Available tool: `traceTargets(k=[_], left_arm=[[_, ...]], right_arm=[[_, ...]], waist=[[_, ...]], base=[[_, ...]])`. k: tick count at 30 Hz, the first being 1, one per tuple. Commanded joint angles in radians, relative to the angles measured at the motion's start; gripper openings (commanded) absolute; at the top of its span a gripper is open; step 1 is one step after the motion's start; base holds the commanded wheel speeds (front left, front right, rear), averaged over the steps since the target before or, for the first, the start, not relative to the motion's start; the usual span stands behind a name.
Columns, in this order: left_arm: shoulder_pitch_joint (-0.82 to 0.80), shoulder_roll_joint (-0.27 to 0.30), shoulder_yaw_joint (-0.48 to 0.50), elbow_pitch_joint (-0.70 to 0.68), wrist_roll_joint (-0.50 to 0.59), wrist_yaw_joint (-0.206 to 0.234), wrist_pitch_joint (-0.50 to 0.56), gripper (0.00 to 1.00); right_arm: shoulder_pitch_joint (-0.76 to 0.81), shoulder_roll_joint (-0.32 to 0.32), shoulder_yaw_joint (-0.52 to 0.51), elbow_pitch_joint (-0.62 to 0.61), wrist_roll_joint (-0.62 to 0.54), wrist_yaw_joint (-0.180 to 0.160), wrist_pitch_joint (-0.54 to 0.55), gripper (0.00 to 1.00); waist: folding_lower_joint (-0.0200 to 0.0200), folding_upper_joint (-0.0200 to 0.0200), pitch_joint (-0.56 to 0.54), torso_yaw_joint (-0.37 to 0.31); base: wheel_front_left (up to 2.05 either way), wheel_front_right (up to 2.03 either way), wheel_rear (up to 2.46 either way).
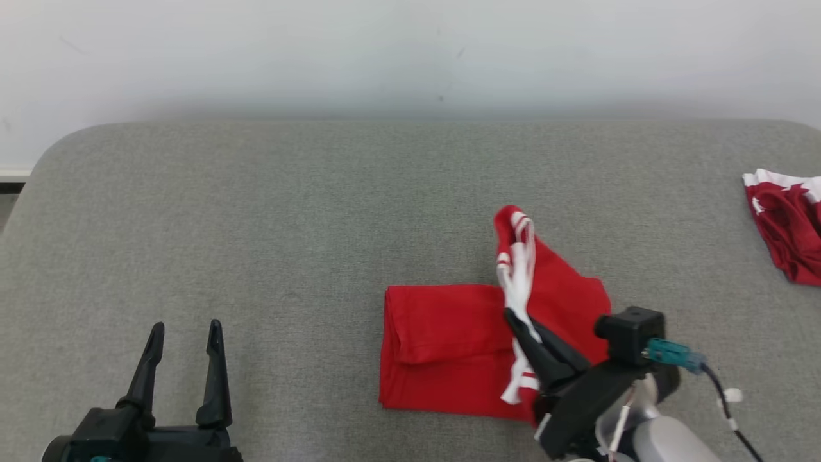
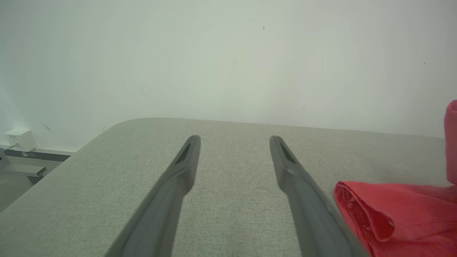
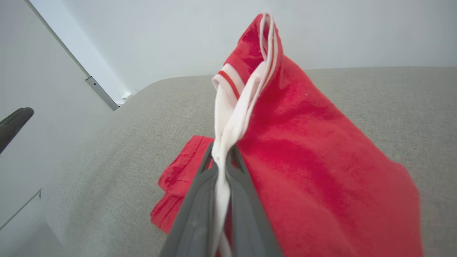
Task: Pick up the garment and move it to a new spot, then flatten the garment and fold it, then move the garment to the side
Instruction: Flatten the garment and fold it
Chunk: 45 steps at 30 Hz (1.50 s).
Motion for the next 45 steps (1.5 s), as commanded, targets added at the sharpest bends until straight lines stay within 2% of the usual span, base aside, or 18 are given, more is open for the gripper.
traceTargets(k=[1, 6, 20, 21, 22, 23, 29, 34, 40, 45], left_arm=[[-0.014, 0.000, -0.006, 0.003, -0.007, 0.005, 0.000, 1.00], [-0.030, 0.000, -0.037, 0.005, -0.017, 0.014, 0.000, 1.00], [-0.082, 0.000, -0.058, 0.042, -0.031, 0.009, 0.000, 1.00], [-0.083, 0.000, -0.059, 0.043, -0.032, 0.010, 0.000, 1.00], [-0.085, 0.000, -0.059, 0.044, -0.032, 0.010, 0.000, 1.00], [-0.087, 0.000, -0.059, 0.044, -0.032, 0.011, 0.000, 1.00], [-0.082, 0.000, -0.050, 0.043, -0.017, 0.010, 0.000, 1.00], [-0.070, 0.000, -0.034, 0.038, -0.008, 0.002, 0.000, 1.00], [-0.057, -0.001, -0.012, 0.031, 0.004, -0.007, 0.000, 1.00], [-0.047, 0.000, -0.010, 0.015, 0.015, -0.004, 0.000, 1.00]], right_arm=[[-0.016, 0.019, 0.008, 0.008, -0.003, -0.003, -0.002, 0.00], [-0.053, 0.088, 0.033, 0.070, -0.011, -0.003, -0.023, 0.00], [-0.126, 0.173, 0.116, 0.277, 0.006, -0.003, -0.087, 0.00], [-0.134, 0.175, 0.120, 0.288, 0.006, -0.003, -0.096, 0.31], [-0.142, 0.179, 0.124, 0.296, 0.009, -0.003, -0.107, 0.80], [-0.146, 0.181, 0.126, 0.305, 0.012, -0.003, -0.118, 1.00], [-0.180, 0.149, 0.091, 0.334, -0.002, -0.003, -0.225, 1.00], [-0.186, 0.083, 0.013, 0.316, -0.018, -0.003, -0.303, 1.00], [-0.128, 0.011, -0.110, 0.243, -0.063, -0.003, -0.342, 1.00], [-0.068, -0.005, -0.185, 0.180, -0.109, -0.003, -0.349, 1.00]], waist=[[0.0000, 0.0000, 0.005, 0.015], [0.0000, 0.0000, 0.016, 0.045], [0.0000, 0.0000, 0.045, 0.079], [0.0000, 0.0000, 0.045, 0.078], [0.0000, 0.0000, 0.046, 0.077], [0.0000, 0.0000, 0.045, 0.074], [0.0000, 0.0000, 0.040, 0.047], [0.0000, 0.0000, 0.033, 0.017], [0.0000, 0.0000, 0.023, -0.023], [0.0000, 0.0000, 0.016, -0.046]], base=[[0.00, 0.00, 0.00], [0.00, 0.00, 0.00], [0.00, 0.00, 0.00], [0.00, 0.00, 0.00], [0.00, 0.00, 0.00], [0.00, 0.00, 0.00], [0.00, 0.00, 0.00], [0.00, 0.00, 0.00], [0.00, 0.00, 0.00], [0.00, 0.00, 0.00]])
